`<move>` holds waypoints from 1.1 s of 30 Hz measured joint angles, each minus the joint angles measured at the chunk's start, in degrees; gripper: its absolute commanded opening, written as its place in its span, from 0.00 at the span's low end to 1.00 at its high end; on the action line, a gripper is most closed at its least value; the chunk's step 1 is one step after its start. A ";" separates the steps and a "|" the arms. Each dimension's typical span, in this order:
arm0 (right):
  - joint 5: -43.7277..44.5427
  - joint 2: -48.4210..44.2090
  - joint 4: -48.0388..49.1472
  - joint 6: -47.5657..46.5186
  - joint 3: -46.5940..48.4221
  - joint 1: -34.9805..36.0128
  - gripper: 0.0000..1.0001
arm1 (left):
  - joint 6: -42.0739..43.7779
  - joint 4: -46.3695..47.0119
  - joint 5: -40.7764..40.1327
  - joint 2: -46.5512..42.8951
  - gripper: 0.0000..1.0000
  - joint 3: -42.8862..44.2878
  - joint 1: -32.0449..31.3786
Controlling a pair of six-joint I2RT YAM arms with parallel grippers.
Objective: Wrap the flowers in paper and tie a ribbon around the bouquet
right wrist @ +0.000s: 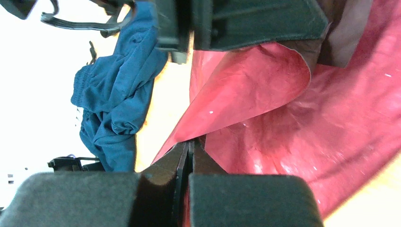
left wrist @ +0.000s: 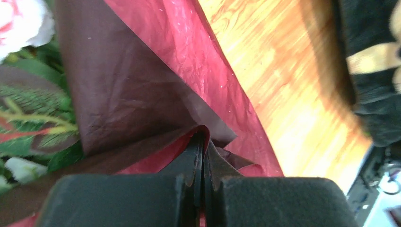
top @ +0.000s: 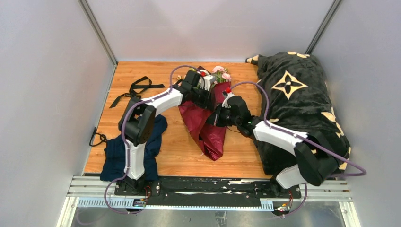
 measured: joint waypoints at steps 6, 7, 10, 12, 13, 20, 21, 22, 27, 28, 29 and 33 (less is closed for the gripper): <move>4.90 -9.53 -10.71 -2.10 -2.43 -3.50 0.36 | 5.11 -4.07 -5.20 3.72 0.00 2.01 -3.61; 5.05 -10.05 -12.00 -2.95 -3.13 -5.16 0.44 | 5.64 -4.37 -5.62 3.72 0.00 1.79 -3.69; 4.02 -6.73 -15.52 -7.19 -3.43 -11.65 0.53 | 6.78 -5.09 -6.60 3.69 0.00 1.53 -3.72; 1.31 -1.49 -16.44 -9.84 -2.89 -15.50 0.52 | 7.26 -5.46 -7.21 3.37 0.00 1.27 -3.74; -0.26 1.20 -16.48 -10.80 -2.40 -16.81 0.48 | 7.45 -5.57 -7.48 3.10 0.00 1.11 -3.82; -13.88 17.11 -8.20 -14.03 3.89 -19.15 0.00 | 7.87 -7.08 -8.28 -1.70 0.00 0.72 -6.14; -15.37 17.81 -7.10 -13.84 3.89 -19.15 0.00 | 7.63 -7.32 -8.07 -2.49 0.00 0.90 -6.58; -16.04 18.14 -6.43 -13.97 3.89 -19.12 0.00 | 7.32 -7.39 -7.87 -3.19 0.00 1.07 -7.04; -18.67 19.37 -3.93 -13.57 3.98 -17.97 0.00 | 4.96 -6.69 -6.32 -5.57 0.00 4.22 -10.29; -18.78 19.43 -3.48 -13.09 3.91 -17.57 0.00 | 4.35 -6.29 -5.95 -5.42 0.00 5.44 -10.75; -18.86 19.43 -2.97 -12.68 3.74 -17.31 0.00 | 4.04 -5.99 -5.75 -5.11 0.00 6.25 -11.06; -19.02 18.86 0.63 -9.57 1.11 -16.68 0.00 | 3.41 -3.89 -6.34 -1.88 0.00 8.28 -11.43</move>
